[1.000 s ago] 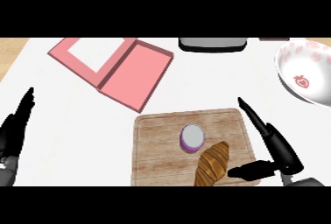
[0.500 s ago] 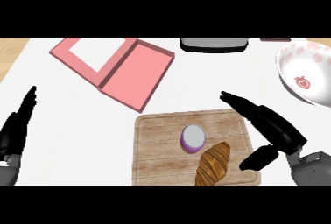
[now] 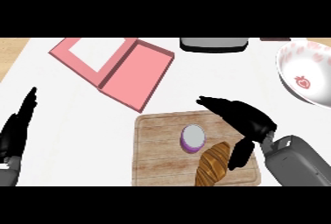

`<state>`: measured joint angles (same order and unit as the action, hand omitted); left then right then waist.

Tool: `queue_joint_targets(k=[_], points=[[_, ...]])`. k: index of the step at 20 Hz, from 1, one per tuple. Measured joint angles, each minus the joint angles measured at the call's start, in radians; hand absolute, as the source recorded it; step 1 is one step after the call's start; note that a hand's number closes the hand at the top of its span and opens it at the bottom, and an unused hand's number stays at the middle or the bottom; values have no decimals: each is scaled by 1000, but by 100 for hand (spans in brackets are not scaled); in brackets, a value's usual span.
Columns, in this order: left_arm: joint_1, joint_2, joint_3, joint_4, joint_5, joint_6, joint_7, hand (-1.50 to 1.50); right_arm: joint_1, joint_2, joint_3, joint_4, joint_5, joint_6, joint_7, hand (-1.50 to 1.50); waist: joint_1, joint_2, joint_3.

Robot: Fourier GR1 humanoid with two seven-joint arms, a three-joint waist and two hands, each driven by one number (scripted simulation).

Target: Pick the can from the cutting board and place it in the cardboard box

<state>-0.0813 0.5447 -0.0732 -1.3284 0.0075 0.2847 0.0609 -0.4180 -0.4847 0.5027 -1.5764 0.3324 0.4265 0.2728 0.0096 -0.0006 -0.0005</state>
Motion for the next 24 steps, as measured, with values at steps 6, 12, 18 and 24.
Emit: queue_joint_targets(k=[6, 12, 18, 24], points=[[6, -26, 35, -1, -34, -19, -7, 0, -41, 102, 1, 75, 98, 53, 39, -150, -3, 1, 0], [18, -58, 76, -11, -77, -47, -11, 0, -3, 147, -46, 68, 177, 105, 12, -150, -6, 0, 0], [-18, -80, 114, 22, -106, -80, -12, 0, 20, 231, -68, 22, 208, 155, 38, -150, -8, 0, 0], [-19, -100, 140, 12, -137, -97, -3, 0, 49, 282, -82, -52, 220, 204, 32, -150, -9, 0, 0]])
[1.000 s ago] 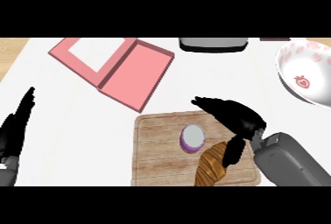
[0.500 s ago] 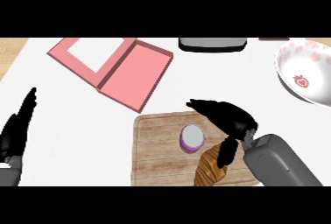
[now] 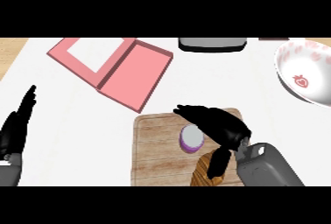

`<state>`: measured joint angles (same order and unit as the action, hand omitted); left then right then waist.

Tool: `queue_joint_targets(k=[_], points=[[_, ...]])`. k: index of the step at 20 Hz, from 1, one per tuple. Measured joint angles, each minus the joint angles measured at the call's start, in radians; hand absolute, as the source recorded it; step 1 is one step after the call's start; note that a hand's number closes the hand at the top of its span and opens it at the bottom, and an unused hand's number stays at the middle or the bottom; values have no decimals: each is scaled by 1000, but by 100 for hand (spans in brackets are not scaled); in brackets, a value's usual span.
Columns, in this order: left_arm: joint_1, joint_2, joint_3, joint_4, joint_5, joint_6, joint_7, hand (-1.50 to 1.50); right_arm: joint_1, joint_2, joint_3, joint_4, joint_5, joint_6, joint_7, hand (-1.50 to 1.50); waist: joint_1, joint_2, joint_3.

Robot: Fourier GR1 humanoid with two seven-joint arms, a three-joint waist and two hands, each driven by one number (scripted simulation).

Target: Pick the can from the cutting board and place it in the cardboard box

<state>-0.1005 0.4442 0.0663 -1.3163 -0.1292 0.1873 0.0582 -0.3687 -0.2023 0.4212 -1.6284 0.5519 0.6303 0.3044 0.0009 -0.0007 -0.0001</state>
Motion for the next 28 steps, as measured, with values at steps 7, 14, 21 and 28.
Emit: queue_joint_targets(k=[7, 14, 21, 28], points=[[6, -29, 21, -11, -28, -18, 4, 0, 7, 55, 10, -44, 39, 86, 79, -150, 0, 0, 0], [20, -39, 49, -29, -40, -45, 3, 0, 5, 106, 32, 64, 139, 53, 88, -150, 2, -2, -1], [24, -63, 55, -35, -67, -48, -1, 0, -14, 107, 48, 160, 284, -127, -23, 150, 4, -3, -1], [4, -64, 79, -21, -75, -61, 2, 0, -46, 112, 42, 204, 405, -272, -83, 150, 3, -1, 0]])
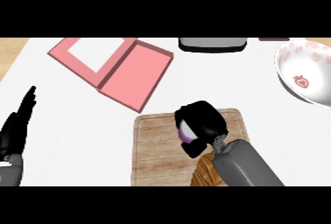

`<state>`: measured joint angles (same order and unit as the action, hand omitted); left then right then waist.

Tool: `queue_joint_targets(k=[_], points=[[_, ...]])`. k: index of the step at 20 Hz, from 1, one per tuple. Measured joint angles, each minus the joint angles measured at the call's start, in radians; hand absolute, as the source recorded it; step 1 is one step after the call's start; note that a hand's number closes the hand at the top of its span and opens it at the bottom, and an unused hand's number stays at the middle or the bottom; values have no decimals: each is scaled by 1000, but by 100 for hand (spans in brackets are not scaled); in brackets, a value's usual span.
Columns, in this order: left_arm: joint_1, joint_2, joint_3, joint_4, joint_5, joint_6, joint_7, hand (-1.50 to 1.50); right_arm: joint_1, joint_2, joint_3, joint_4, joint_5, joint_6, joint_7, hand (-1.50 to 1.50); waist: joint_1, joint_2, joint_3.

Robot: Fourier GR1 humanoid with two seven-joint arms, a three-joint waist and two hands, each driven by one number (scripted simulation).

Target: Pick the can from the cutting board and place it in the cardboard box

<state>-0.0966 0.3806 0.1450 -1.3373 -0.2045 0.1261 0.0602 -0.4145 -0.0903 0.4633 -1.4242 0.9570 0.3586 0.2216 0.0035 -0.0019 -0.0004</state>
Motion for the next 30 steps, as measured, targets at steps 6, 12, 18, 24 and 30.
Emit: queue_joint_targets(k=[6, 12, 18, 24, 30], points=[[-18, 2, -1, -6, -2, -16, 3, 0, -163, -126, -179, 218, -10, -113, -198, 150, 17, 11, 1], [-31, -1, -3, -9, -1, -27, 9, 0, -350, -236, -323, 485, -11, -247, -378, 150, 30, 14, 2], [-31, -3, 2, 7, -7, -29, 5, 0, -463, -245, -408, 537, -59, -365, -522, 150, 22, 10, 1], [-12, -16, 1, -13, -18, -22, 1, 0, -608, -182, -437, 605, -99, -351, -576, 150, 20, 7, 1], [-7, -18, 4, -20, -21, -30, 3, 0, -732, -65, -474, 681, -156, -310, -525, 150, 22, 7, 0]])
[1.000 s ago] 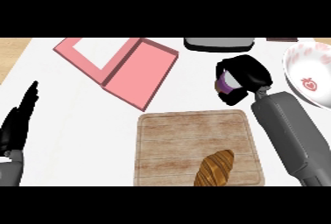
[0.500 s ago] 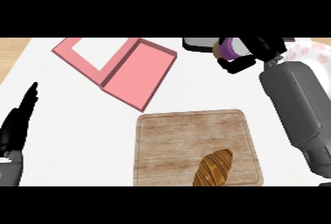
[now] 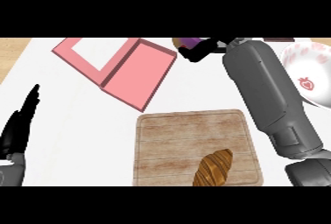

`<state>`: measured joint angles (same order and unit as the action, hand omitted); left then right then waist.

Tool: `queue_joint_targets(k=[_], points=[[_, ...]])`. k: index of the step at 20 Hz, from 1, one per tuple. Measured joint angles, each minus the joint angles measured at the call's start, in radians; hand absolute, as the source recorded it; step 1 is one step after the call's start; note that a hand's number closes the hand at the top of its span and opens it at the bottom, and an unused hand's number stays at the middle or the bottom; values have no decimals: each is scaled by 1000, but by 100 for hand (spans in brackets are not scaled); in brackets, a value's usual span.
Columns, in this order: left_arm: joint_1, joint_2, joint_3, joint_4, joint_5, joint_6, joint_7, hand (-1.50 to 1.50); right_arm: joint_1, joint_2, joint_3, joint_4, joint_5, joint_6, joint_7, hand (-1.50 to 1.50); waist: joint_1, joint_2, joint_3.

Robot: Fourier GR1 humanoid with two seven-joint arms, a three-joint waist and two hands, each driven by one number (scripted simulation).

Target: Pick the can from the cutting board and place it in the cardboard box

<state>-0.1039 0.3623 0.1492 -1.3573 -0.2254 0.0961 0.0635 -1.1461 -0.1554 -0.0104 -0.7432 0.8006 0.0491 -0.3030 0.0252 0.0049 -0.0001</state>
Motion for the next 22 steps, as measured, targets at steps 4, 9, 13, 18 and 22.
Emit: queue_joint_targets(k=[4, 9, 13, 18, 22], points=[[-14, -4, 0, 14, -6, 0, -1, 0, -112, 66, -45, 91, -32, -10, 57, 150, 5, 3, 0], [-28, -14, -2, 32, -17, 9, -16, 0, -235, 121, -99, 230, -68, -37, 120, 150, 19, 9, -1], [-28, -16, -9, 30, -16, -4, -29, 0, -312, 142, -119, 338, -107, -64, 153, 150, 41, 14, -2], [-76, -25, -28, 31, -26, -12, -7, 0, -358, 151, -110, 448, -142, -123, 156, 150, 71, 25, -2], [-96, -25, -41, 39, -31, -24, -14, 0, -376, 154, -86, 518, -144, -171, 166, 150, 98, 33, -3]])
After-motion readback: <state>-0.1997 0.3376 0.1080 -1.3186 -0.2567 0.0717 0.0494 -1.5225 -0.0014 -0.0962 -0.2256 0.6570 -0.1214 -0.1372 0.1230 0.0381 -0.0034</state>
